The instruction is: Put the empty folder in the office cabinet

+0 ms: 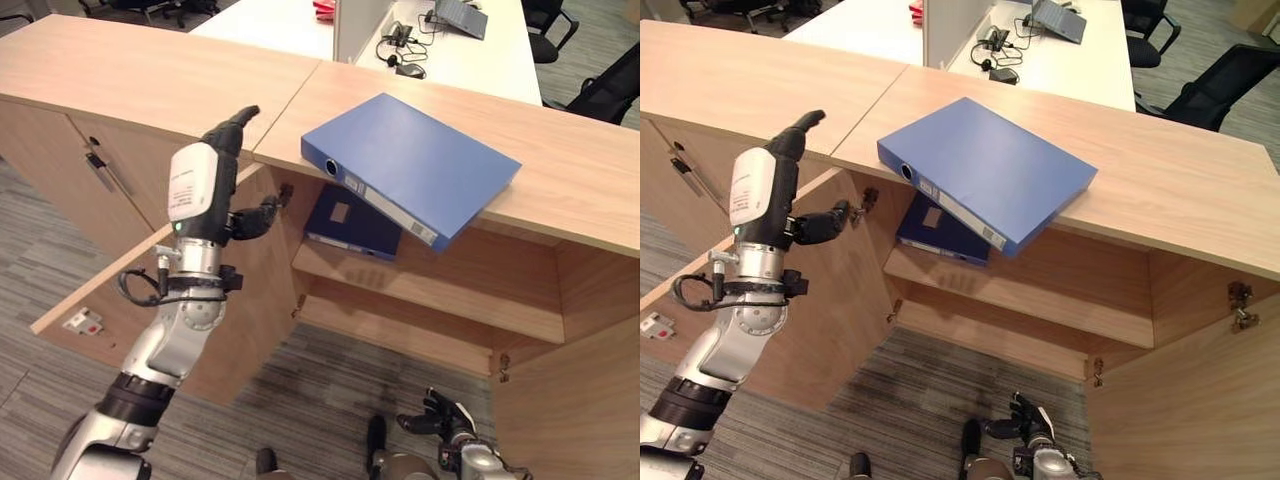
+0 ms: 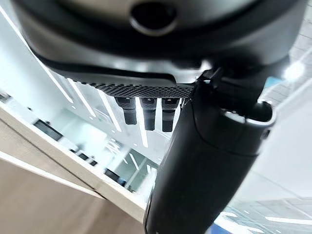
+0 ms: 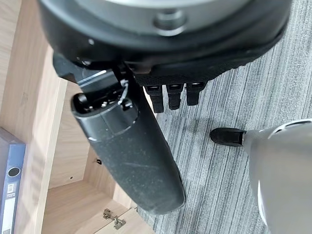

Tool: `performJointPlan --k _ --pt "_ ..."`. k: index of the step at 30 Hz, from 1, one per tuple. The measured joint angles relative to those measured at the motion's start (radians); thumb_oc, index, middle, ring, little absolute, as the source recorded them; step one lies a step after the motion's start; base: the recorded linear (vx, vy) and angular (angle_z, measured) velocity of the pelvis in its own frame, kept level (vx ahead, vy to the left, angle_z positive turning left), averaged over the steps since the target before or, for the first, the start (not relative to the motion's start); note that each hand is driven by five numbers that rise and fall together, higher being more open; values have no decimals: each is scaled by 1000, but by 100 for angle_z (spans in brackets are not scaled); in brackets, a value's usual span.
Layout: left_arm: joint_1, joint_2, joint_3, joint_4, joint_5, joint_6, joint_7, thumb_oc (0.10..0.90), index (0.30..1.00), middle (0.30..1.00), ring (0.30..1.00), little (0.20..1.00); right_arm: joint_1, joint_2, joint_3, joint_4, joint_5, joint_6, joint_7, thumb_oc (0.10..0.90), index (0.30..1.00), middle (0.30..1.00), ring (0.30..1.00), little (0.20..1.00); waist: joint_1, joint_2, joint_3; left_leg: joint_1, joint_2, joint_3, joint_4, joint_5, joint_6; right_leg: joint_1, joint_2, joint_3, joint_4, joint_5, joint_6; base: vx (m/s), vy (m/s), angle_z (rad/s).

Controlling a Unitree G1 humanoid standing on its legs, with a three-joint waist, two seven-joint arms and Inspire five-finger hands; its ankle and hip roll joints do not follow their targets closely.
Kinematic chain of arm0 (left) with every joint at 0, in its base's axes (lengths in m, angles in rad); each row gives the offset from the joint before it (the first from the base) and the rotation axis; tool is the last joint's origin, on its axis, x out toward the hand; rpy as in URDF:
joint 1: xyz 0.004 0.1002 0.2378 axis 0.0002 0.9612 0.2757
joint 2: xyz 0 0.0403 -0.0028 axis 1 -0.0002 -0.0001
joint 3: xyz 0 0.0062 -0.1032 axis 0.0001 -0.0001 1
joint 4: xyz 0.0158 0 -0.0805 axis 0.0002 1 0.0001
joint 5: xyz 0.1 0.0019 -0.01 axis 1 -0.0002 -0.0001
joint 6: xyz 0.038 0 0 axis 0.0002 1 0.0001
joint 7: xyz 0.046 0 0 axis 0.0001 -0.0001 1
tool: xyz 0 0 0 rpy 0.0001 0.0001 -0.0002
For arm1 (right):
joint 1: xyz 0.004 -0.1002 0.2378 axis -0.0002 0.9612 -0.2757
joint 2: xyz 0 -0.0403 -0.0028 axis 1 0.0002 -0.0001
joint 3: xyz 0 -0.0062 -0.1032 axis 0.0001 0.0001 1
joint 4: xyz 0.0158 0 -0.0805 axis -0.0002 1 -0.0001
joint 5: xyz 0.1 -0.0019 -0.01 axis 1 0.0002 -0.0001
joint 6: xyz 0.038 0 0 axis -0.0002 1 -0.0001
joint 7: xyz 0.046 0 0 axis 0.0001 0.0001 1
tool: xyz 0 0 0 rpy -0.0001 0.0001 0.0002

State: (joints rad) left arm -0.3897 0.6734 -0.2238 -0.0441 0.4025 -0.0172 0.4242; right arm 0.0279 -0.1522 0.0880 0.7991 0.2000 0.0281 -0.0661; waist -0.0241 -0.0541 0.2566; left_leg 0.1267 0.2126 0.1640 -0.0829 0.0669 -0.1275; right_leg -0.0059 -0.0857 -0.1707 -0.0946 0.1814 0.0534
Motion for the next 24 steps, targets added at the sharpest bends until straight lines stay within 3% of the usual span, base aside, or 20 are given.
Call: performJointPlan --k 18,24 --pt "-161 20 -193 -50 -6 -20 -94 800 900 900 900 900 -23 -3 60 21 1 -3 -1 800 900 900 900 900 -2 -8 5 18 0 2 0 -2 -6 17 0 1 0 -2 1 0 0 0" --pt "-244 16 -333 -48 -14 -33 -139 800 900 900 900 900 -38 -5 76 32 1 -8 -5 800 900 900 900 900 -4 -7 5 21 -3 7 0 -5 -7 16 -3 5 0 -5 -3 0 0 0"
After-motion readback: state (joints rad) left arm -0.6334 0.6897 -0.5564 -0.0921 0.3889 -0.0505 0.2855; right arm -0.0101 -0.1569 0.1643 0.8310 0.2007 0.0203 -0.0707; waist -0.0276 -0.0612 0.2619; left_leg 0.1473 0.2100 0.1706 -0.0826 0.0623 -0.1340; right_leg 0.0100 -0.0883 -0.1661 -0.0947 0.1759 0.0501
